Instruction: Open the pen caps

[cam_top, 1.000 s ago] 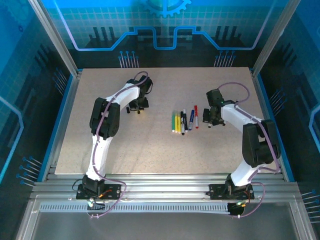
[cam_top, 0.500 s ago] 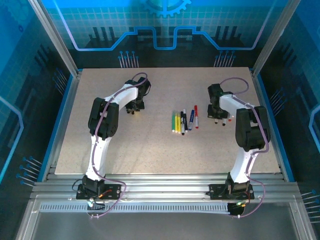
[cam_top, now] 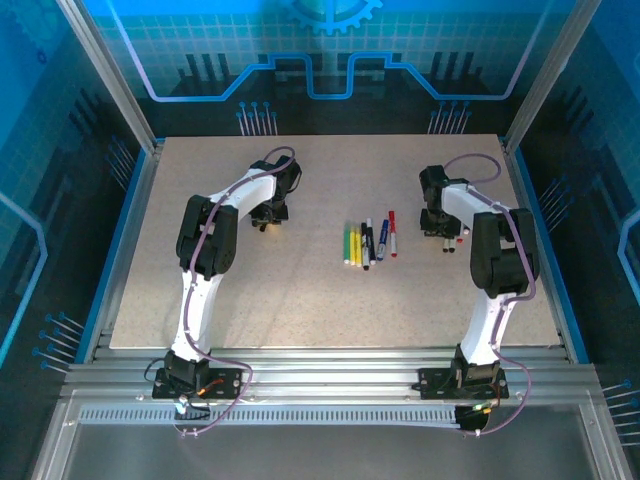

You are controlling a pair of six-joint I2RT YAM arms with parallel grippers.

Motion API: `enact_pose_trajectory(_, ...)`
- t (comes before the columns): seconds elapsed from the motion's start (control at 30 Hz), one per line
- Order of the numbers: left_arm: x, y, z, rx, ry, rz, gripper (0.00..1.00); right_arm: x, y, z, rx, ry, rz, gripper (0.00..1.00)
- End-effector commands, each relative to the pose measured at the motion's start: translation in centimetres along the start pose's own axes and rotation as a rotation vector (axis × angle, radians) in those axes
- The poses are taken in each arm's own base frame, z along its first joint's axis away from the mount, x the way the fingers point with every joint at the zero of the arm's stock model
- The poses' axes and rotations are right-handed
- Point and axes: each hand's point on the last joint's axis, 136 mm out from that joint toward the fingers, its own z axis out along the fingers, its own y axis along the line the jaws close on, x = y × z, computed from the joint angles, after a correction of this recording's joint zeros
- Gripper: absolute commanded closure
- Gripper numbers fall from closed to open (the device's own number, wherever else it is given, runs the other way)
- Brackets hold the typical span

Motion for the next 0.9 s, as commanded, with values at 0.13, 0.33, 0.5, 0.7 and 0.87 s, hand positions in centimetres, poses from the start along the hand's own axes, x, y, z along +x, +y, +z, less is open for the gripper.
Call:
enact_pose_trajectory(0.13,-1.3,1.4,-3.8,0.024,-0.059,-0.029,0.68,-0.6,-1.0,-1.3,0.003,-0.014,0.044,0.69)
enact_pose_trajectory(0.33,-2.9,2.3,-7.6,0.050,-0.138,-0.053,0.63,-1.5,-0.4,-5.6,-0.104,-0.127,0.076,0.69)
enact_pose_trajectory(0.5,-3.3,1.8,-10.4,0.117,-0.191,-0.062,0.63,0.2,1.4,-8.9,-0.286,-0.210,0.101,0.70)
enact_pose_trajectory(0.7,-2.0,-3.2,-12.1,0.322,-0.235,-0.020,0.63,4.5,5.6,-10.6,-0.605,-0.242,0.126,0.70)
enact_pose_trajectory(0.87,-0.5,-8.0,-12.4,0.427,-0.210,0.035,0.63,7.9,7.5,-8.7,-0.662,-0.176,0.136,0.68)
